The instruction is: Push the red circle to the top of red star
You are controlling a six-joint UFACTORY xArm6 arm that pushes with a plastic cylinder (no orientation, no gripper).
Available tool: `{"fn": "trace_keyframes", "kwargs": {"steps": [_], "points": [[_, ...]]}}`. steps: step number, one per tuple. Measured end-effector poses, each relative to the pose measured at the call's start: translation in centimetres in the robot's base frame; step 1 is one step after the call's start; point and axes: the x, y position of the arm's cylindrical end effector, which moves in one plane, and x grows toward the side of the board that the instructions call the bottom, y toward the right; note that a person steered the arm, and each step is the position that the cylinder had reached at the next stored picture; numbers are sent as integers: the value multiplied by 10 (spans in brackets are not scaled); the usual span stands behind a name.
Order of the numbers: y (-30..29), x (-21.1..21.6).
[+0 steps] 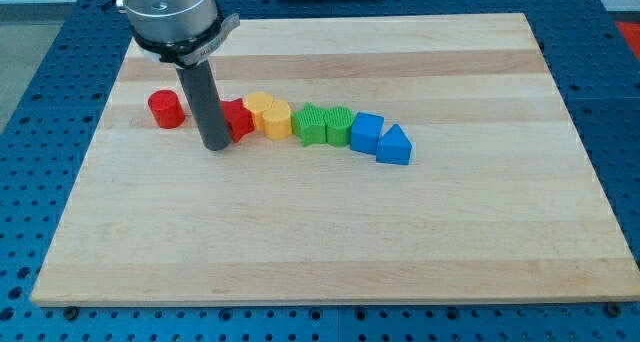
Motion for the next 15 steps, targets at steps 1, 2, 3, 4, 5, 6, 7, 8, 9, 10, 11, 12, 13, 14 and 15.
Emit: {"fn": "trace_keyframes", "kwargs": {"steps": [1,2,3,4,5,6,7,8,9,10,11,12,13,14,15], "points": [[-1,0],[-10,0],[-31,0],[-58,0],[-81,0],[-87,-4],[-87,-12],[-87,-24],[-87,-39],[-87,-55],[-87,-73],[-83,-86],[-59,-88],[-47,-80],[-47,-61]]}}
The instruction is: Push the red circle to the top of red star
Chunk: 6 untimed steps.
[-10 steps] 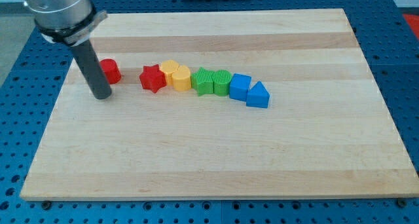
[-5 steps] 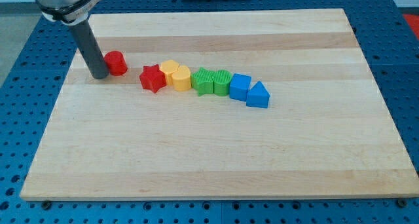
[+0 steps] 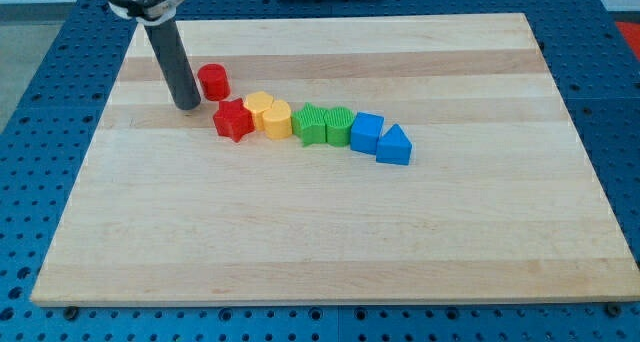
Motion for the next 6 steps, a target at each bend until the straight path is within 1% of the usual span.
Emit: {"fn": "trace_keyframes", "kwargs": {"steps": [1,2,4,6], "points": [[5,14],[6,14],[5,-15],[42,-9]]}}
